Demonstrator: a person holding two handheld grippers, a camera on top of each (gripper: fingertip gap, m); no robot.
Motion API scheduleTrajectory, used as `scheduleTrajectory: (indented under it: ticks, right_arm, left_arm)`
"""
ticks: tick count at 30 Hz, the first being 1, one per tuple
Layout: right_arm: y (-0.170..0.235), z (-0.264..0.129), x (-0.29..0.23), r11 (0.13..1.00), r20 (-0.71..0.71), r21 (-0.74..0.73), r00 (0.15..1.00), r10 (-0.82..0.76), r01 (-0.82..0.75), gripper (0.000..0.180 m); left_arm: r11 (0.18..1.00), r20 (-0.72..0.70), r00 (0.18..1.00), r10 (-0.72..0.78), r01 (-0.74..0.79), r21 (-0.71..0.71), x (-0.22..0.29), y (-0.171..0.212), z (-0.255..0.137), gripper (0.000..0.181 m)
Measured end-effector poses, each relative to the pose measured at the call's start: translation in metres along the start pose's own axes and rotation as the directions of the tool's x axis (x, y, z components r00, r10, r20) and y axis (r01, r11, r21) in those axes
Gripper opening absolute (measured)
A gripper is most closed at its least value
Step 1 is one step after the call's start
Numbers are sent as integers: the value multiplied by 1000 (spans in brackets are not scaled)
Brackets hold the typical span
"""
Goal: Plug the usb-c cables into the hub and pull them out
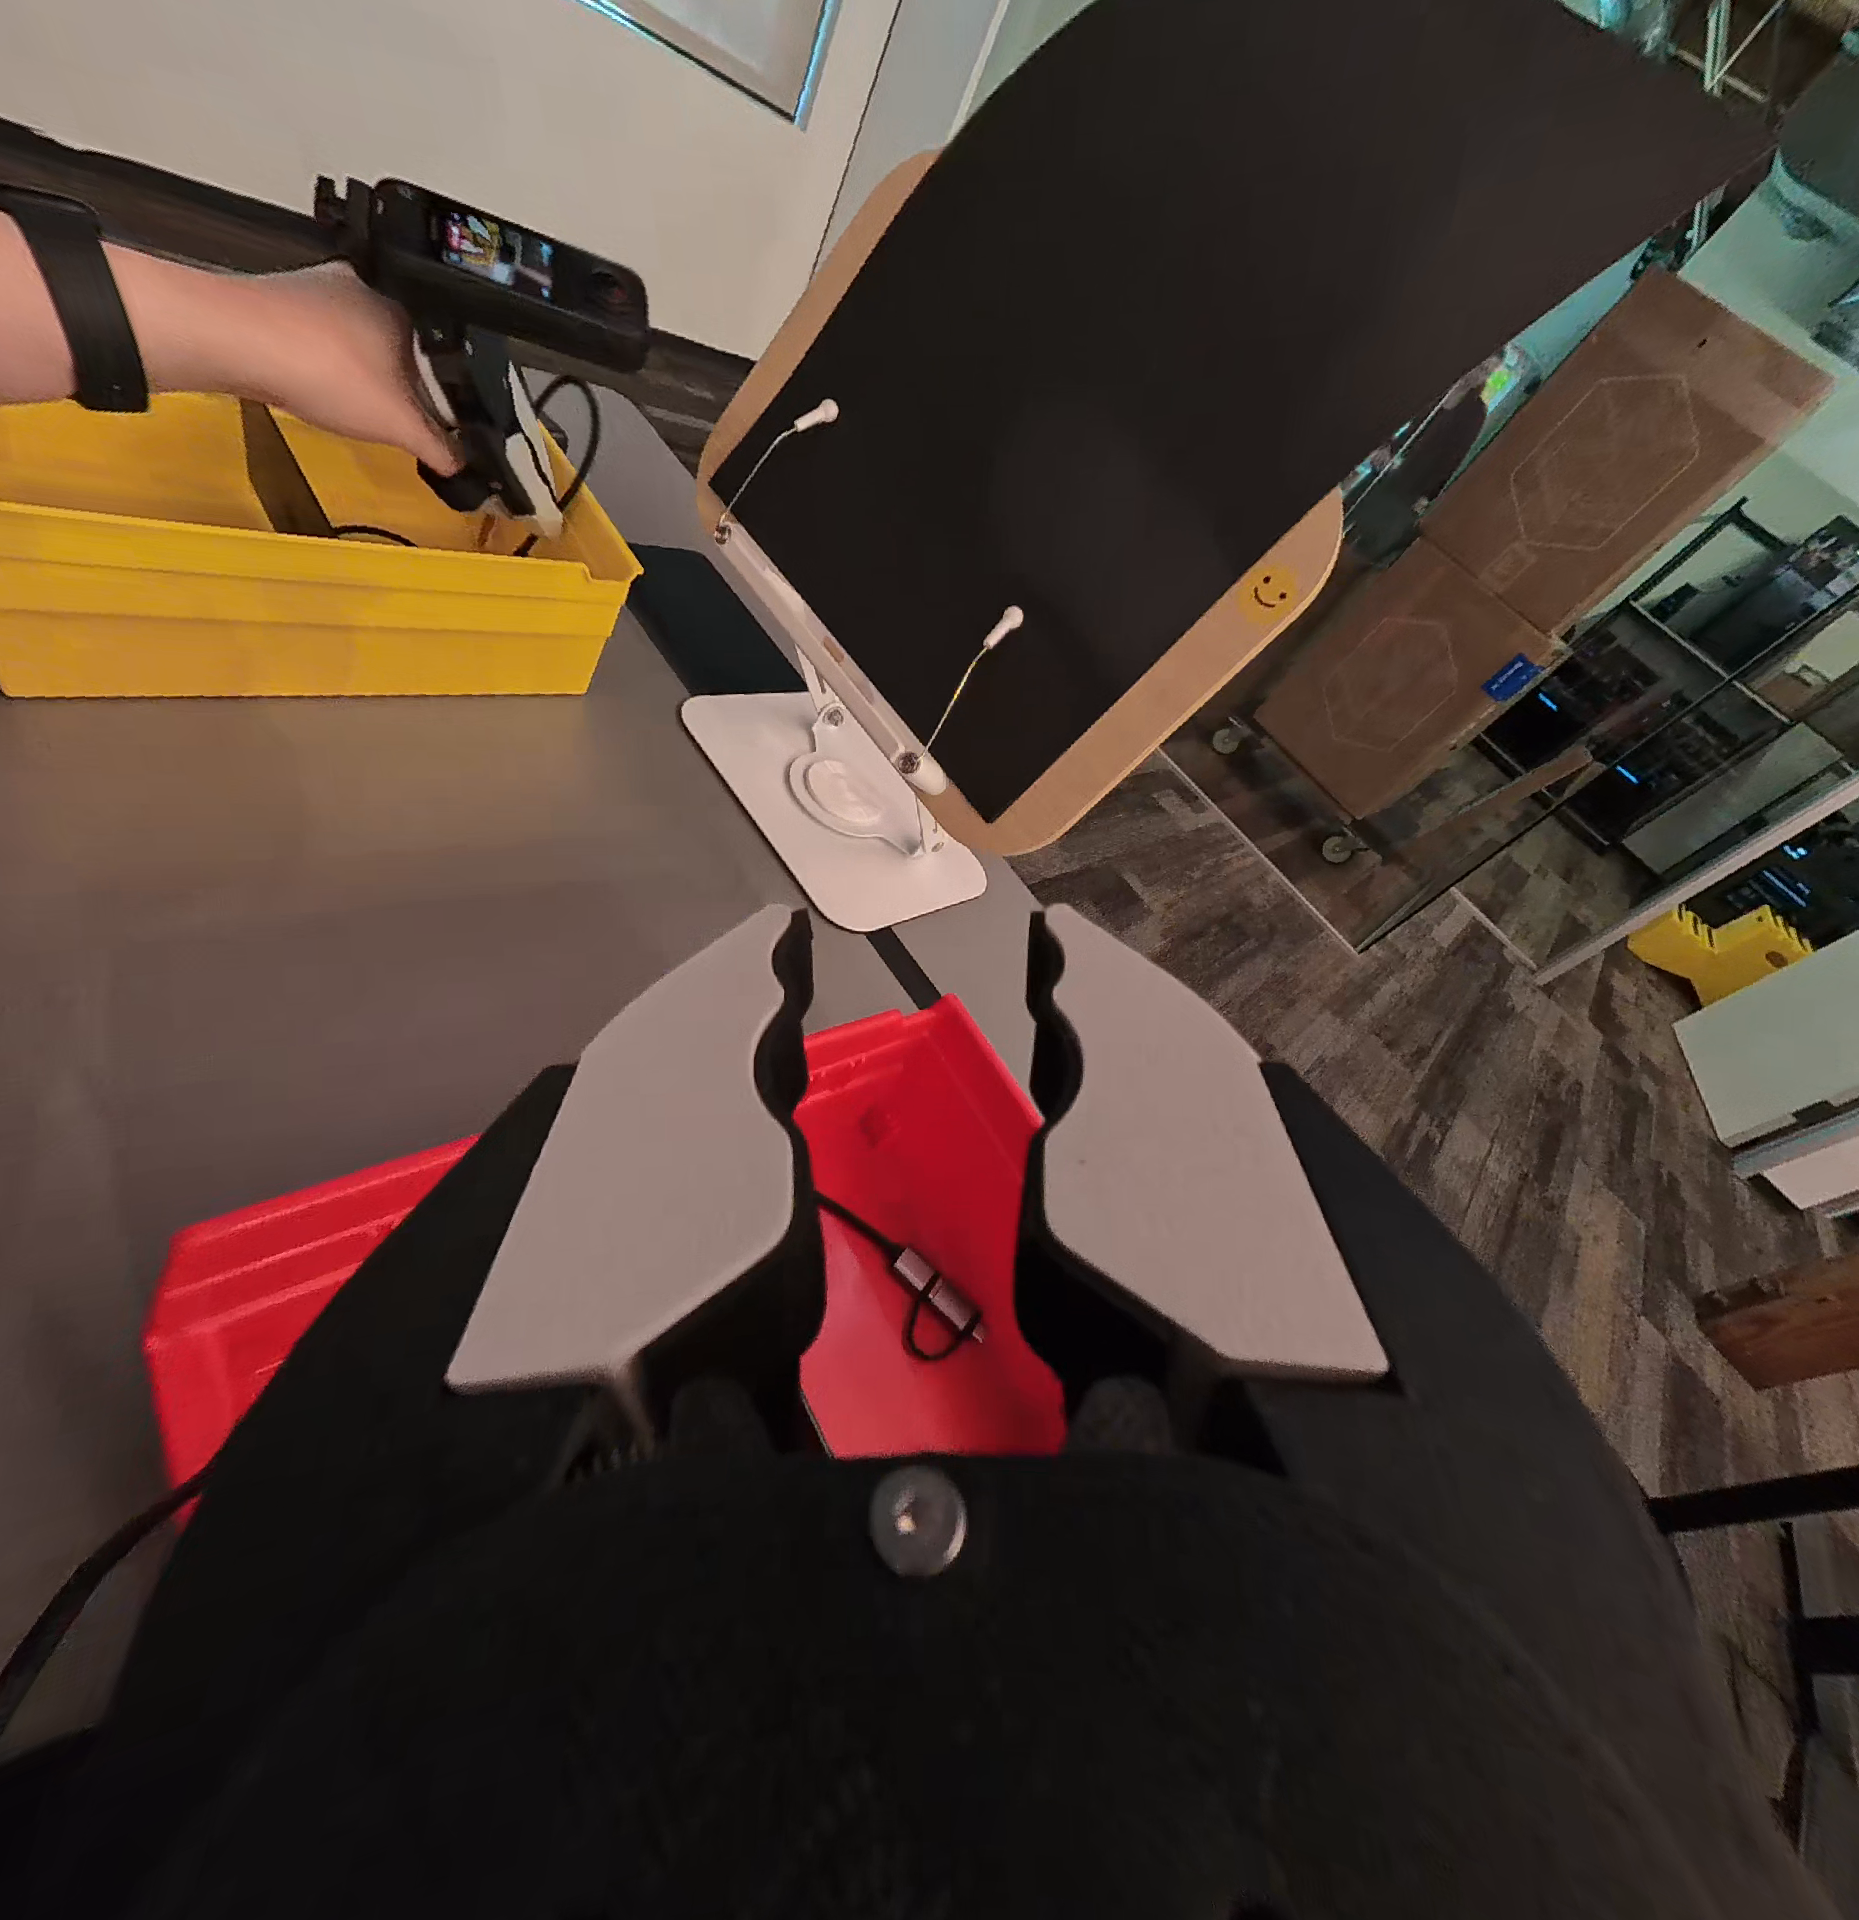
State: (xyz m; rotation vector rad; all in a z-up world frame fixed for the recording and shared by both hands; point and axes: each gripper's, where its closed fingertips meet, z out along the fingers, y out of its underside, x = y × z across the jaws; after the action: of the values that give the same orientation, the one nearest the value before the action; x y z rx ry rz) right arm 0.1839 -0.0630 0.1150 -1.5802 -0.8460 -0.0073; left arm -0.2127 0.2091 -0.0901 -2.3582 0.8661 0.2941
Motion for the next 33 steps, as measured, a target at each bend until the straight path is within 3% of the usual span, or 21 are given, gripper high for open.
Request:
scheduleTrajectory:
  ticks: [4, 12, 15, 19, 23, 27, 28, 29, 30, 31, 33]
  right_arm:
    - [10, 2, -1, 999, 13, -50, 1000, 3, -2, 41]
    - [18, -7, -21, 985, 72, -169, 997, 31, -18, 41]
    - [8, -21, -50, 979, 139, -191, 986, 97, -70, 51]
    - [22, -36, -85, 940, 166, -338, 980, 110, -49, 61]
    - [71, -51, -126, 860, 117, -486, 963, 241, -156, 62]
    - [132, -77, -145, 785, -57, -583, 974, 219, -211, 65]
    - [139, -77, -149, 781, -71, -585, 972, 223, -221, 63]
    - [145, -76, -152, 779, -67, -587, 972, 223, -219, 49]
    - [147, -74, -157, 778, -33, -593, 971, 235, -208, 21]
    - [146, -71, -161, 778, 11, -593, 963, 269, -210, 9]
    - [133, -65, -148, 764, -11, -576, 938, 348, -290, 6]
  left_arm:
    - [997, 25, 1000, 11, -13, 79, -5, -5, -19, 4]
    - [933, -18, 995, -95, 95, 348, -21, -22, -97, 4]
    - [896, -74, 990, -123, 142, 420, -24, -27, -118, 4]
    - [871, -94, 990, -103, 136, 473, -31, -27, -140, 4]
    - [838, -113, 992, -62, 113, 534, -33, -28, -162, 4]
    - [808, -112, 994, -20, 82, 584, -32, -29, -184, 3]
    - [802, -108, 994, -13, 75, 593, -33, -30, -189, 4]
    - [796, -102, 995, -8, 68, 602, -34, -31, -194, 4]
    - [790, -98, 995, -6, 65, 610, -37, -32, -199, 4]
    - [784, -99, 995, -7, 67, 617, -39, -33, -205, 4]
    - [770, -115, 993, -8, 80, 633, -44, -36, -217, 3]
